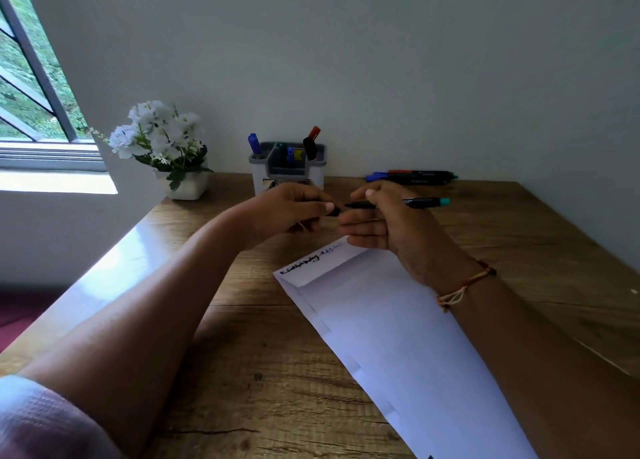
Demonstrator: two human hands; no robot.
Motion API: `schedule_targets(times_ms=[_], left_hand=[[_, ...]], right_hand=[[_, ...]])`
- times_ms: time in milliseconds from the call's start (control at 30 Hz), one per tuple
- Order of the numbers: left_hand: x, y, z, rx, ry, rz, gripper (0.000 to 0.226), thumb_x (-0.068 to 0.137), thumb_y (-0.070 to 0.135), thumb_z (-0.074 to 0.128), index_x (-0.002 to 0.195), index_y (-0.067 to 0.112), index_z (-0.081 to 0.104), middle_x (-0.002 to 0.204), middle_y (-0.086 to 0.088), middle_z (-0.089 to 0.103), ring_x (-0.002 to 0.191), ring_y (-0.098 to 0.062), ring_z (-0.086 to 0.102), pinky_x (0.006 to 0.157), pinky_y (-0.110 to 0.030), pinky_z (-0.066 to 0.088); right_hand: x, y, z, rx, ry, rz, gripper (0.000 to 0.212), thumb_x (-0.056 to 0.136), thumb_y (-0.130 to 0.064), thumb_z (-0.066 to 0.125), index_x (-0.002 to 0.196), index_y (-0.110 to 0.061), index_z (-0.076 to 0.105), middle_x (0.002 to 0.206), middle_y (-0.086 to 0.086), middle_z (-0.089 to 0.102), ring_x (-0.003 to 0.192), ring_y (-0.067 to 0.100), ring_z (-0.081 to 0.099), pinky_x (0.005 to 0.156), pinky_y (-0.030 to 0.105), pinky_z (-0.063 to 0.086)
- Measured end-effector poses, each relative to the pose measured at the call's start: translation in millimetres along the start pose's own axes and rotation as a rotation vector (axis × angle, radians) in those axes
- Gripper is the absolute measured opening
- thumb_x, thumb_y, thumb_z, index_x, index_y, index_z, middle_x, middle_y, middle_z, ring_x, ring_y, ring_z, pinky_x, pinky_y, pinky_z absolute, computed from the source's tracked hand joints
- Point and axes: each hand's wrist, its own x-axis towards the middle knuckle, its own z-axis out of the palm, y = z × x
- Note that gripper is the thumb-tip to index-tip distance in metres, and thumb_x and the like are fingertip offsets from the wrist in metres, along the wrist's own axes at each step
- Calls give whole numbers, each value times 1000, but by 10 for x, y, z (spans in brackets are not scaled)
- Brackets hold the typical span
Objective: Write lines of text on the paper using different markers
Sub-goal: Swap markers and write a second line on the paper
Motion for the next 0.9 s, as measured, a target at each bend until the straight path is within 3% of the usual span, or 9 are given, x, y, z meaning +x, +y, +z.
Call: schedule_targets(times_ms=[167,333,400,567,733,900], left_hand=[[-38,-32,-96,111,-83,-105,15,96,18,60,111,17,64,101,-12,70,77,-17,62,75,-38,49],[-90,25,-105,301,-220,-161,14,98,15,56,107,23,62,89,-6,68,71,-15,58,62,-27,47],[-108,49,-127,375,-286,-197,13,98,18,57,109,22,62,94,-11,70,74,-18,56,65,-30,46],[-159,85,-160,488,-426,-199,34,87,13,72,118,16,59,117,-19,64,105,-43,60,92,-55,52],[-162,98,-171,499,-464,-200,31,85,11,74,113,13,60,115,-21,63,107,-44,59,92,-58,49],[-175,83,-169,441,-478,-196,32,86,3,71,115,13,62,117,-22,63,111,-44,59,97,-64,46]], right_hand=[[-83,11,59,-119,-135,-134,14,102,-14,54,109,-8,65,92,11,78,90,25,76,71,29,61],[-155,82,131,-334,-320,-105,13,97,-11,63,109,-15,66,96,5,78,94,17,75,79,28,61],[-149,108,143,-372,-354,-66,15,96,-8,62,110,-13,67,96,7,78,94,18,76,79,27,60],[-112,161,178,-373,-348,-58,14,97,-9,61,106,-14,71,92,9,78,89,20,76,75,21,57],[-117,204,223,-471,-248,-90,27,100,-35,57,105,-18,77,86,4,78,85,16,75,81,30,60],[-178,220,352,-436,-212,-99,14,97,-23,61,98,-18,74,83,1,78,81,15,76,66,30,59]])
